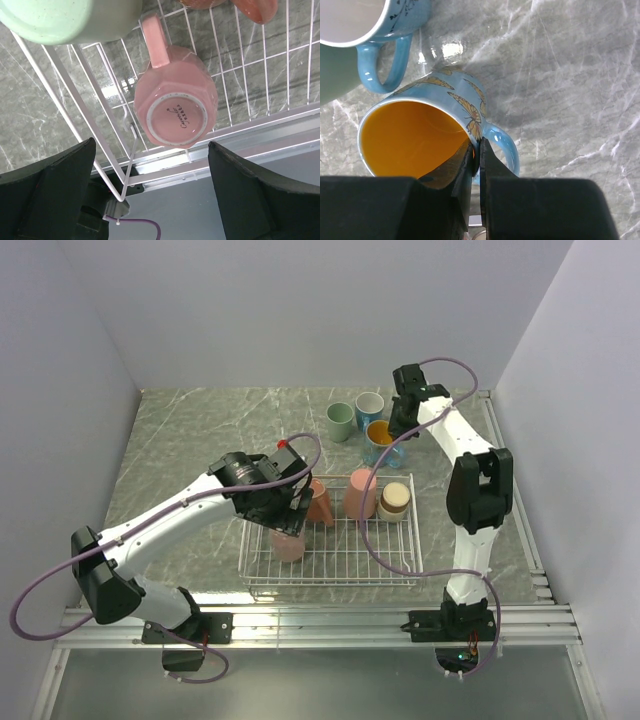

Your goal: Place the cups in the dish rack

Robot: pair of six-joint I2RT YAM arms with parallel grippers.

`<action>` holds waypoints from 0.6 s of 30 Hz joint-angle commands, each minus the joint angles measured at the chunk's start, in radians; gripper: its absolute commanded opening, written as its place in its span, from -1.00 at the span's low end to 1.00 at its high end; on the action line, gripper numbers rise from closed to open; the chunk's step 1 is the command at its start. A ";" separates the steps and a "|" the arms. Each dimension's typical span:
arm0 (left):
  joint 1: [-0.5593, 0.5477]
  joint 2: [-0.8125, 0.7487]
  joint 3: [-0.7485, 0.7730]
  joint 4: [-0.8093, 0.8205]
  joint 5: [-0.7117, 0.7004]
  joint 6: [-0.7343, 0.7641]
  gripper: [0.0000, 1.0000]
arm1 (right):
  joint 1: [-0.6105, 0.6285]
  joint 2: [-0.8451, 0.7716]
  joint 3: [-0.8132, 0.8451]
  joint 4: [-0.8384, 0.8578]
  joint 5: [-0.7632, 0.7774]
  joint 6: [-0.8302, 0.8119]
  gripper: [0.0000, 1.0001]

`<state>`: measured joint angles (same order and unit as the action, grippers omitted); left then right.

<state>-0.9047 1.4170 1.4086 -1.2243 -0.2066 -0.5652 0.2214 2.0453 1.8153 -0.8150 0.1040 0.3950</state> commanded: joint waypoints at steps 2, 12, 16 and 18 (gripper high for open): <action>0.003 -0.046 0.047 -0.001 0.013 -0.009 0.99 | 0.018 -0.085 -0.059 -0.021 0.025 0.002 -1.00; 0.003 -0.056 0.142 0.016 0.016 0.001 0.99 | 0.018 -0.232 -0.096 -0.042 0.088 -0.001 -1.00; 0.003 -0.066 0.159 0.034 0.024 0.001 0.99 | 0.016 -0.277 -0.105 -0.052 0.118 0.002 -1.00; 0.003 -0.072 0.168 0.045 0.026 0.002 0.99 | 0.016 -0.303 -0.109 -0.053 0.132 -0.001 -1.00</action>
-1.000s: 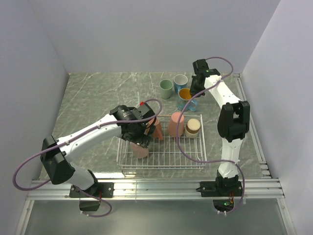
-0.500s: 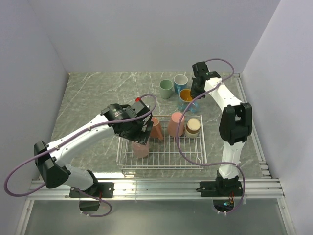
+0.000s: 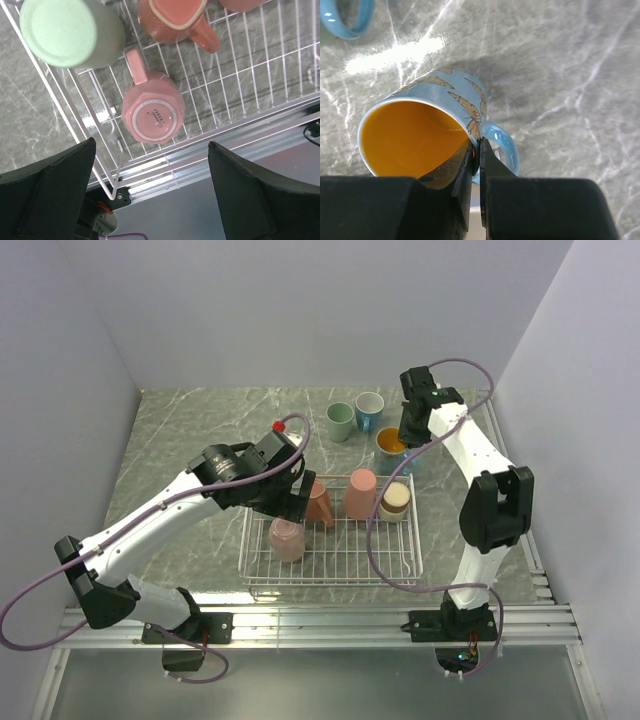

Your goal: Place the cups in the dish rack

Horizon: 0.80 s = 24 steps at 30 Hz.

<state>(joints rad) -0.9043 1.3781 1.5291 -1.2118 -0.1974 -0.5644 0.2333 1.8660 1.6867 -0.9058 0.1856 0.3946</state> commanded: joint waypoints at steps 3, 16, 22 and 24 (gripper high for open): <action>0.002 -0.033 0.075 0.041 0.018 0.003 0.99 | 0.000 -0.154 0.022 0.033 0.071 0.000 -1.00; 0.007 0.030 0.299 0.096 0.027 0.032 0.99 | -0.015 -0.297 0.263 -0.094 -0.040 0.072 -1.00; 0.083 0.006 0.312 0.259 0.185 0.023 0.99 | -0.051 -0.442 0.145 0.043 -0.313 0.167 -1.00; 0.114 -0.013 0.270 0.317 0.243 0.011 0.99 | -0.066 -0.494 0.020 0.131 -0.430 0.234 -1.00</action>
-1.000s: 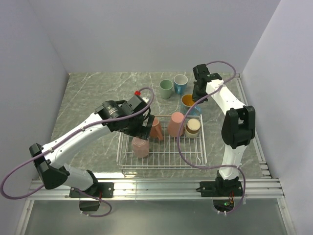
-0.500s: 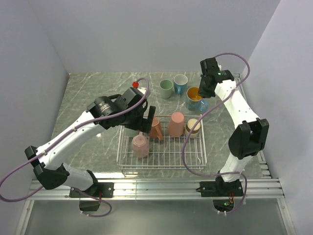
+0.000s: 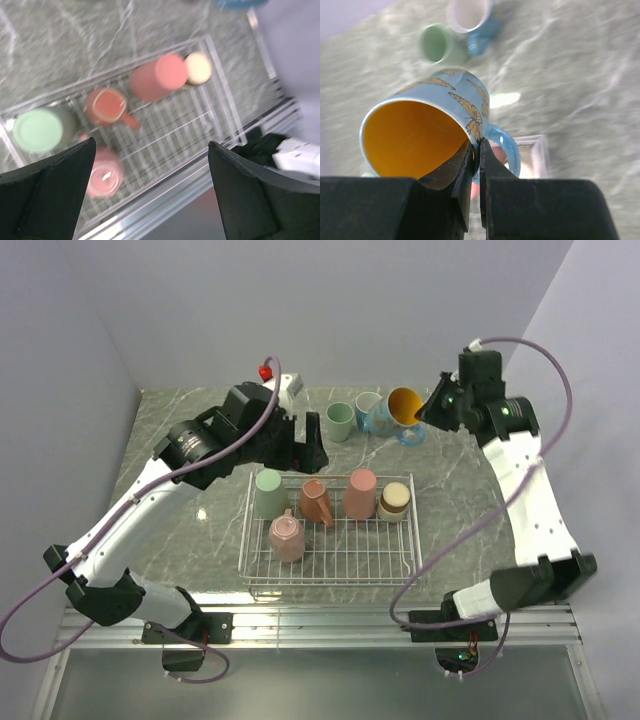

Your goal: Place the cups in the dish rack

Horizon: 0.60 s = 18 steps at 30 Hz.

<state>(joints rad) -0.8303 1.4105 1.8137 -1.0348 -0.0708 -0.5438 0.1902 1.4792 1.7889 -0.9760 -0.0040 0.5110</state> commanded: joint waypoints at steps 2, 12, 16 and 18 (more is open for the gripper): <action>0.091 -0.080 -0.077 0.240 0.222 -0.039 0.99 | -0.052 -0.178 -0.234 0.369 -0.422 0.223 -1.00; 0.263 -0.278 -0.487 0.720 0.596 -0.197 0.99 | -0.067 -0.336 -0.655 0.997 -0.766 0.719 -1.00; 0.312 -0.308 -0.602 0.861 0.695 -0.286 0.99 | -0.067 -0.364 -0.715 1.216 -0.795 0.874 -1.00; 0.324 -0.311 -0.625 0.916 0.733 -0.314 0.99 | -0.066 -0.373 -0.753 1.298 -0.794 0.977 -1.00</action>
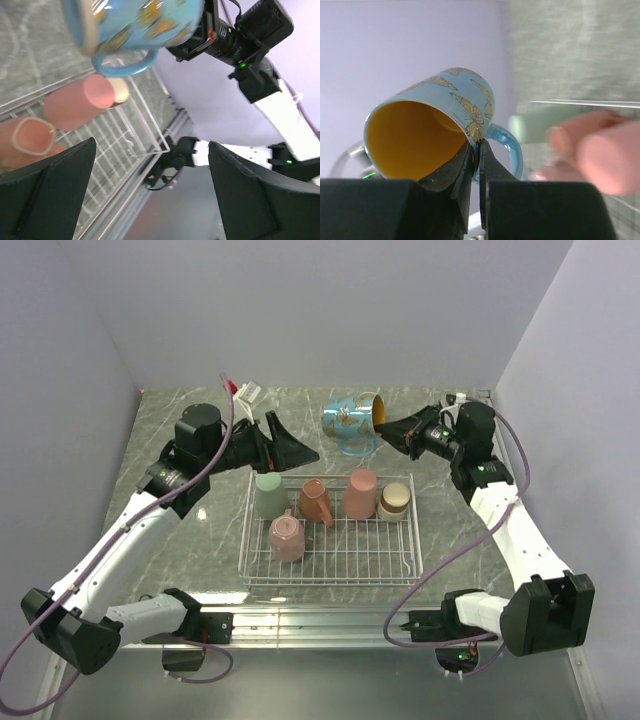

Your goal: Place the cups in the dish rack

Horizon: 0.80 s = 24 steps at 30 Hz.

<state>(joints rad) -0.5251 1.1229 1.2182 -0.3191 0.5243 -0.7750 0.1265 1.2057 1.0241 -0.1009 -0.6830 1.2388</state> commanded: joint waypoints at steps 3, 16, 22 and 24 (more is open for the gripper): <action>0.023 -0.008 -0.043 0.239 0.171 -0.099 0.99 | -0.001 -0.103 -0.024 0.558 -0.112 0.375 -1.00; 0.025 0.080 -0.008 0.405 0.180 -0.113 0.99 | 0.056 -0.084 -0.007 0.638 -0.119 0.496 -1.00; 0.025 0.115 0.004 0.423 0.131 -0.089 0.99 | 0.130 -0.064 -0.004 0.690 -0.098 0.553 -1.00; 0.025 0.124 0.012 0.436 0.126 -0.090 0.99 | 0.156 -0.058 -0.004 0.691 -0.093 0.557 -1.00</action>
<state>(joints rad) -0.5034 1.2469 1.1698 0.0387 0.6708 -0.8925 0.2481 1.1660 0.9871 0.4156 -0.7948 1.7180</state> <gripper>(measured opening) 0.994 0.118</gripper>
